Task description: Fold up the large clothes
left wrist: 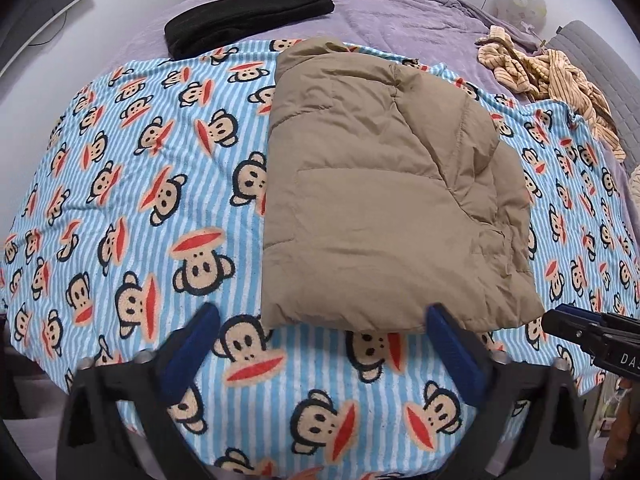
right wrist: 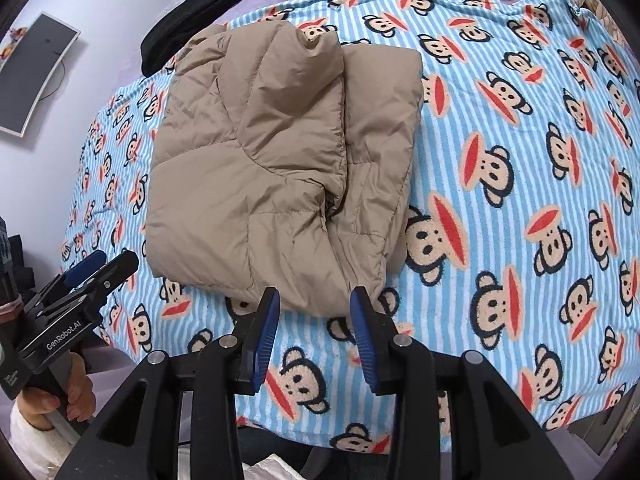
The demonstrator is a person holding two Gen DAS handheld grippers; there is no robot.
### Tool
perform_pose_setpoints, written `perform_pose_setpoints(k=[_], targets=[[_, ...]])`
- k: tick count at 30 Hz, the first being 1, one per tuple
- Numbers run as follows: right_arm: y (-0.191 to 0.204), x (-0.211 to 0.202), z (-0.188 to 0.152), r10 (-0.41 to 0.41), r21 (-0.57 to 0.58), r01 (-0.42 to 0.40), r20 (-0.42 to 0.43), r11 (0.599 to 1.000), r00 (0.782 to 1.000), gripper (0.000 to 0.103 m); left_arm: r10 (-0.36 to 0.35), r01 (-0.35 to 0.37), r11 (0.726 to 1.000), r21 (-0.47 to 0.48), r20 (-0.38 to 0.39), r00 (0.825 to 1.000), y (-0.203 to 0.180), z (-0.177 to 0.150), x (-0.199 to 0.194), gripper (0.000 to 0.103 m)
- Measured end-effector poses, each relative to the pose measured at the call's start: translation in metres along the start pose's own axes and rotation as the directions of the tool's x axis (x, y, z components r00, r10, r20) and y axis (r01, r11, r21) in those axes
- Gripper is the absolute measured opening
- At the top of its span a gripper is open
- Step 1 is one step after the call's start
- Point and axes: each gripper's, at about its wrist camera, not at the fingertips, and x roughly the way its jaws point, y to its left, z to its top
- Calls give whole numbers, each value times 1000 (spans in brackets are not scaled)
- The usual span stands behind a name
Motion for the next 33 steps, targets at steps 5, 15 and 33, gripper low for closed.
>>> perform_pose_setpoints(k=[5, 15, 33], targets=[[-10, -14, -16, -4, -27, 4, 5, 1000, 1000, 42, 41, -41, 999, -4, 24, 999, -18, -13, -20, 103], [-21, -48, -36, 17, -84, -12, 53, 996, 998, 61, 88, -84, 995, -57, 78, 993, -29, -31, -62, 103], [42, -83, -19, -56, -29, 66, 275, 997, 960, 103, 86, -92, 994, 50, 117, 989, 13, 22, -94, 103]])
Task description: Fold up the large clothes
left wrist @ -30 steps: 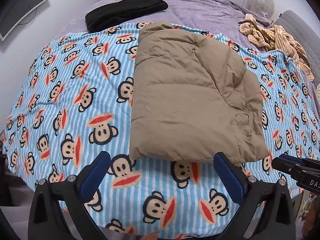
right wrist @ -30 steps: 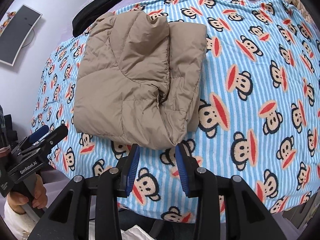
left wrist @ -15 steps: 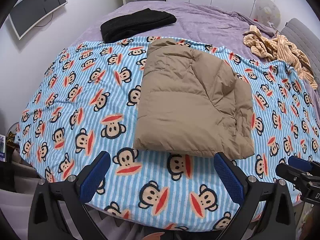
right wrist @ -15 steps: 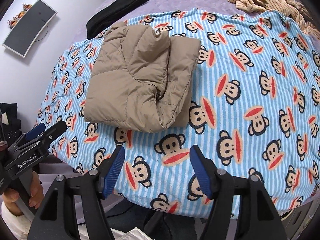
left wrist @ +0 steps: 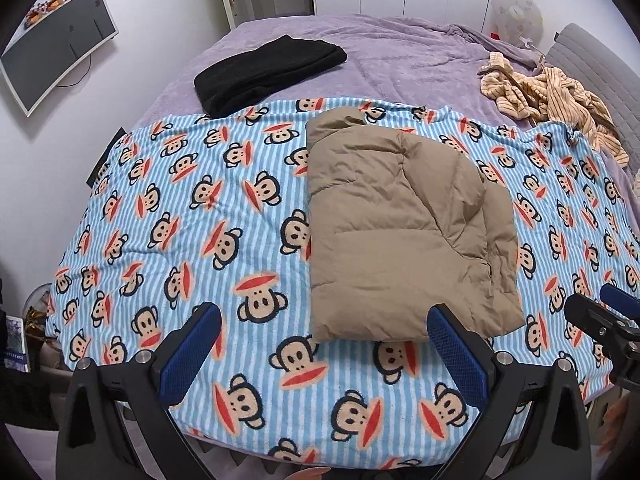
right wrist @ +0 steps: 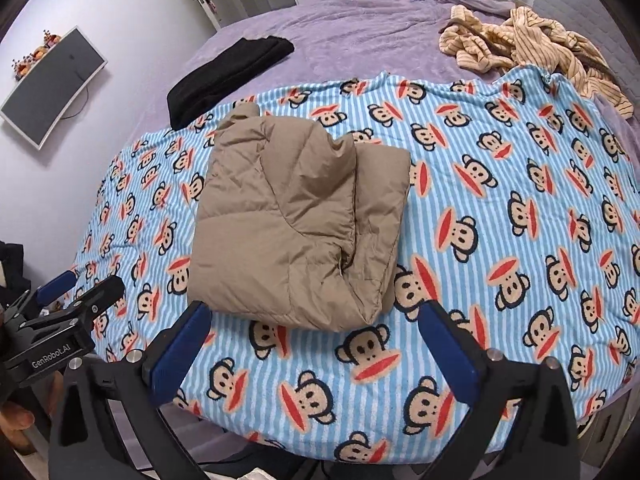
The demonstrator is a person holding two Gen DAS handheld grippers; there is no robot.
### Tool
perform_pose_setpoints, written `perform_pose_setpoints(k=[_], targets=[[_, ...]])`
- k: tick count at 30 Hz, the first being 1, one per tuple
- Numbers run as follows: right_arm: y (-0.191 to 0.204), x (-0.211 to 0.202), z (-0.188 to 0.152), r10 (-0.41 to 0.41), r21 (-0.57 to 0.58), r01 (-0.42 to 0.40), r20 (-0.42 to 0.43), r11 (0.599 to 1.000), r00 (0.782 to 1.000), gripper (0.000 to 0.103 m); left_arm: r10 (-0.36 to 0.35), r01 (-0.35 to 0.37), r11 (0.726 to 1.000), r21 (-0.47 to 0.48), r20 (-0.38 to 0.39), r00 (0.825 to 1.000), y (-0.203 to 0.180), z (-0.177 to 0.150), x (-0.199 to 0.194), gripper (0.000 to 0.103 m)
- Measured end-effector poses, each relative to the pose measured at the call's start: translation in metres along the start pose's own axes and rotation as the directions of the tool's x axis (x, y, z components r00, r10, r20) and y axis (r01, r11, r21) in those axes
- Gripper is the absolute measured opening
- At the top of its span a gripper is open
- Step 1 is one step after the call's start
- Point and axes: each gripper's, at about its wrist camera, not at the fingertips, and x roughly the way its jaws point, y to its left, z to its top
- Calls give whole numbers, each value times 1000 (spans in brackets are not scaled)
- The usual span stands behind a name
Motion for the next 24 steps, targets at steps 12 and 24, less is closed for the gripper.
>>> perform_pose_setpoints(k=[12, 24], targets=[[21, -4, 14, -95, 40, 95, 6, 995, 995, 103, -6, 6, 1000, 3, 11, 1000, 9, 13, -5, 103], [34, -9, 20, -124, 14, 123, 16, 992, 992, 103, -2, 2, 1000, -31, 5, 1000, 16, 12, -7, 103]])
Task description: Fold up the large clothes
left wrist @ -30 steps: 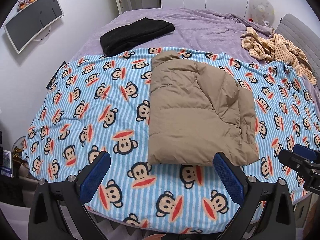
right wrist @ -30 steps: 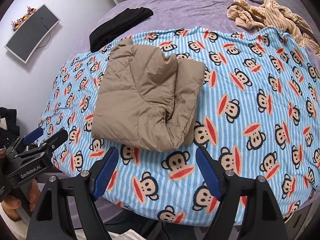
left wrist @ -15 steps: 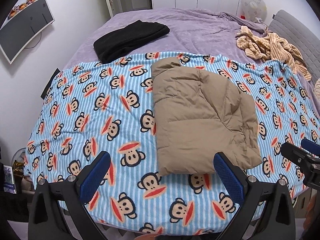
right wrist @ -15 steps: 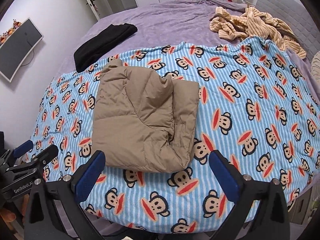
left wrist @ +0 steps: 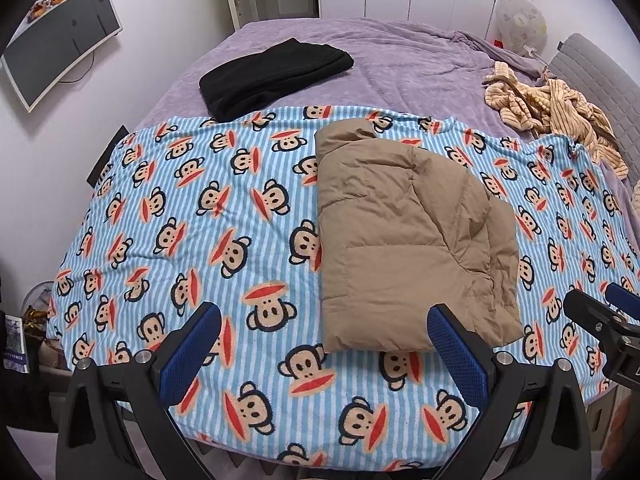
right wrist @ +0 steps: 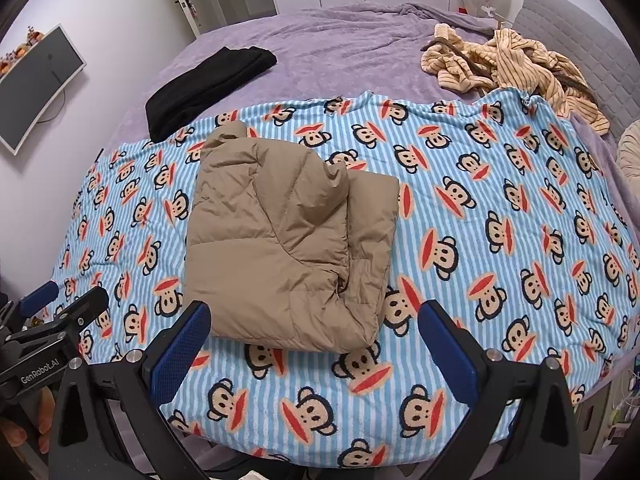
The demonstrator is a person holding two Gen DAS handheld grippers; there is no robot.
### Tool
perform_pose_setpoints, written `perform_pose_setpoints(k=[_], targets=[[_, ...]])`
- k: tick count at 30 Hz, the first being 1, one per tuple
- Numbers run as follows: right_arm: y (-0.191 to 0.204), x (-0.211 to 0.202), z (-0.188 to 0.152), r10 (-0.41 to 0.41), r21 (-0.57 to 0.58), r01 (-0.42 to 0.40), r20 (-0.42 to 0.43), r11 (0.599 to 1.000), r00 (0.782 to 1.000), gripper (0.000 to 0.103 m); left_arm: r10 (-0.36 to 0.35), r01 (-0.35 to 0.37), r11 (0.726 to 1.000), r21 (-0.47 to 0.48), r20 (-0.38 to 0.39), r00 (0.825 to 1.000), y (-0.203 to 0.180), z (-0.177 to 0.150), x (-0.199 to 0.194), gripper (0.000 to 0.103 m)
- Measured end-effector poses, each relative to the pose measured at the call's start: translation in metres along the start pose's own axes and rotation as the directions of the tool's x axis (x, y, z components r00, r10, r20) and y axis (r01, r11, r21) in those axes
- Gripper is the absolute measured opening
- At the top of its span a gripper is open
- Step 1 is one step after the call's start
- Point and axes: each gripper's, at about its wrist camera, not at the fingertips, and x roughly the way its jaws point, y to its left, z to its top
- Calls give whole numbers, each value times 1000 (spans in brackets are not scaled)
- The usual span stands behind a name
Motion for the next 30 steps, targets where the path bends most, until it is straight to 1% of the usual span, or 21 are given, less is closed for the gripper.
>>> perform_pose_setpoints(k=[30], targets=[[1, 1, 1, 1, -3, -1, -5, 1000, 1000, 103, 9, -9, 1000, -2, 0, 1000, 1, 0, -1, 103]])
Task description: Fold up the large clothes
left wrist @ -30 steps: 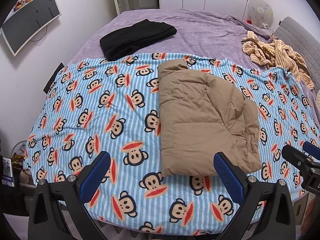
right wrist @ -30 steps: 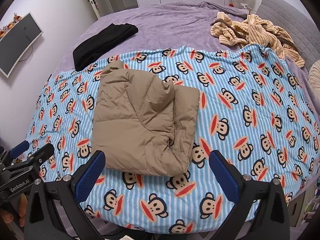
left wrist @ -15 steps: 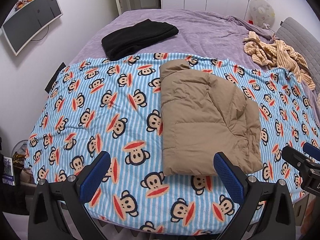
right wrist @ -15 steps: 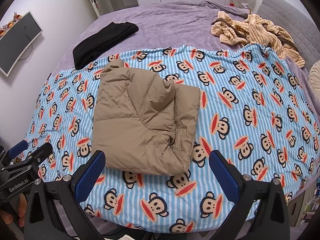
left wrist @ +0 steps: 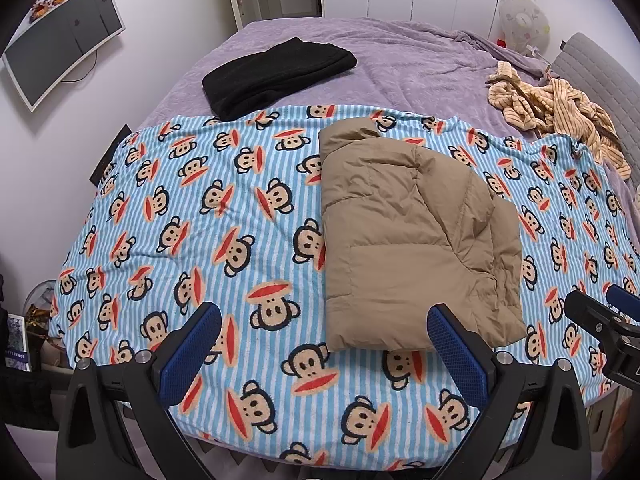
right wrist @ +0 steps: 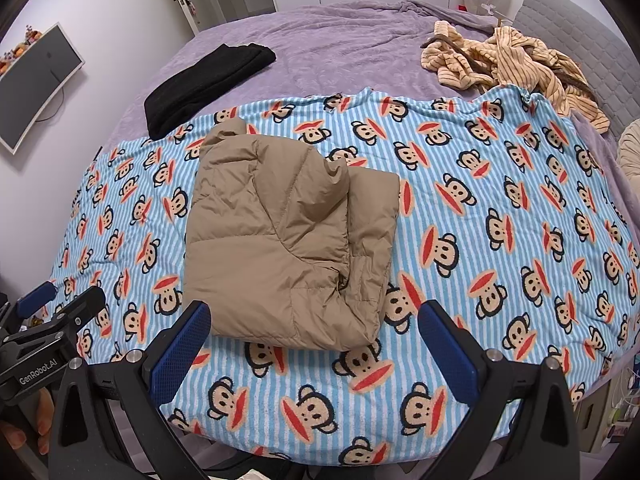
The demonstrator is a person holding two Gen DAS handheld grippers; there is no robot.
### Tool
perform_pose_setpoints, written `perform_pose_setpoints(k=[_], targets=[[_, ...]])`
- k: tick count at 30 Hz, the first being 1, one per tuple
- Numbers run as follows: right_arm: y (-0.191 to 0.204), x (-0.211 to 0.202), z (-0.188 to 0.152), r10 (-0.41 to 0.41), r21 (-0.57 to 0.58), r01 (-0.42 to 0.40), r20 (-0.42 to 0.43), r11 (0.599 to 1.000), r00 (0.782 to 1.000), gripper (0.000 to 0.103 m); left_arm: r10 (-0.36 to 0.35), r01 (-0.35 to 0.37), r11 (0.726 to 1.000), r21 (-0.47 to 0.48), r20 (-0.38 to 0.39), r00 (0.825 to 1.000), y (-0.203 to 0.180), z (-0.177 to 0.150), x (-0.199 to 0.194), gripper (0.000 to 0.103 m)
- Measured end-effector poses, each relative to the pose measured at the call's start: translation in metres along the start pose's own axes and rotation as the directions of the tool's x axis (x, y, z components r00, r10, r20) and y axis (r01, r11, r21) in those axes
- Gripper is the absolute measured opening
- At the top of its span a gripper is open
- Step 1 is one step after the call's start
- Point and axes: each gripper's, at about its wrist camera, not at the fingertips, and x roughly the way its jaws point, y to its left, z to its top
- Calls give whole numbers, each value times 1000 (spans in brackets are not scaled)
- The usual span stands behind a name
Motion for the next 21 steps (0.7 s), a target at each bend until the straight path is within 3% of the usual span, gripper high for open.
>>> perform_pose_setpoints(k=[21], targets=[[0, 1, 0, 2, -1, -2, -2, 1000, 1000, 103, 1, -1, 1000, -2, -5, 1000, 3, -2, 4, 103]])
